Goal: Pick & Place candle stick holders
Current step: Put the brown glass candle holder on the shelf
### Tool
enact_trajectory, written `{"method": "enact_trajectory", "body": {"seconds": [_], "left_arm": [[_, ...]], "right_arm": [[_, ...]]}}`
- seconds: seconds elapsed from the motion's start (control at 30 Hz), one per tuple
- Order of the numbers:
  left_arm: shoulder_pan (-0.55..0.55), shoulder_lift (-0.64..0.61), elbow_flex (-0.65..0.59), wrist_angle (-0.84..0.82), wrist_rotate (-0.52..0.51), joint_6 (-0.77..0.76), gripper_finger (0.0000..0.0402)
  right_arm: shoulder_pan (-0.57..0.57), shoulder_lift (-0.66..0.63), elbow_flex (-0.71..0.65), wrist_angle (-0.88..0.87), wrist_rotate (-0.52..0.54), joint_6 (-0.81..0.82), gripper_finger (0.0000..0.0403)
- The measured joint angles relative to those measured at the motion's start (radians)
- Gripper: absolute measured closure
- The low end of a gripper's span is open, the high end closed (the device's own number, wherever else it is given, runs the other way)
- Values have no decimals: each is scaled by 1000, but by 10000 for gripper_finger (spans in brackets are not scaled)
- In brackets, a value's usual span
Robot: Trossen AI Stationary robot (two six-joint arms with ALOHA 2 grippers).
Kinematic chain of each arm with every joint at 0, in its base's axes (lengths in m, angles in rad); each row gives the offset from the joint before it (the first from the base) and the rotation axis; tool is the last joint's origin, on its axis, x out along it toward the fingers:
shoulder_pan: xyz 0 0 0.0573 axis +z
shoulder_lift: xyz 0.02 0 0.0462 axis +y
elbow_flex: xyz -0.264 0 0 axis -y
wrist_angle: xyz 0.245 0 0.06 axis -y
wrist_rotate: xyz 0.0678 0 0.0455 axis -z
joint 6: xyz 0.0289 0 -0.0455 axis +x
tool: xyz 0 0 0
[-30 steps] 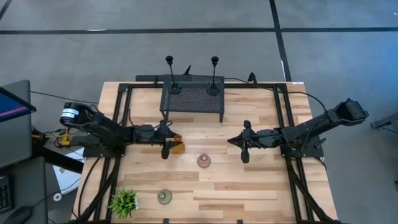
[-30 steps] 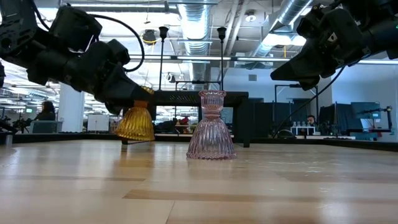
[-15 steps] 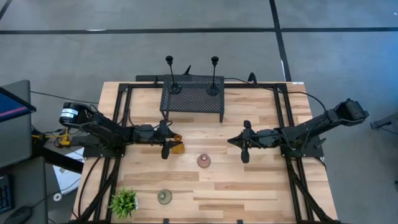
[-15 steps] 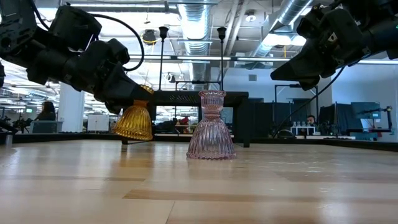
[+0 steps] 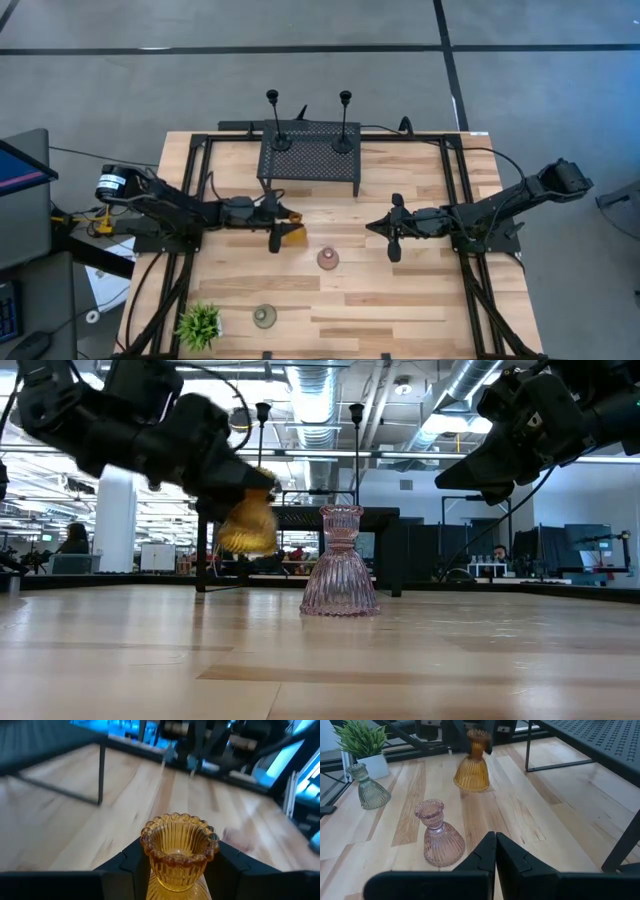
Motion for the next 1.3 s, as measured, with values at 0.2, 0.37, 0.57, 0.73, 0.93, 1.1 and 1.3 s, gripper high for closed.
{"method": "enact_trajectory", "body": {"seconds": [0.2, 0.37, 0.57, 0.73, 0.93, 1.1, 1.3], "left_arm": [[16, -1, 130, -68, -1, 43, 254], [39, -16, 259, -224, -21, 154, 254], [101, -41, 377, -308, -89, 265, 254], [194, -87, 402, -335, -174, 294, 254], [315, -83, 401, -332, -214, 241, 254], [364, -32, 400, -336, -204, 174, 254], [373, 4, 399, -311, -194, 146, 254]], "right_arm": [[0, 0, 0, 0, 0, 0, 402], [0, 0, 0, 0, 0, 0, 402], [0, 0, 0, -6, 0, 0, 402], [0, 0, 0, -3, 0, 0, 402], [0, 0, 0, -7, 0, 0, 402], [0, 0, 0, -6, 0, 0, 402], [0, 0, 0, -6, 0, 0, 402]]}}
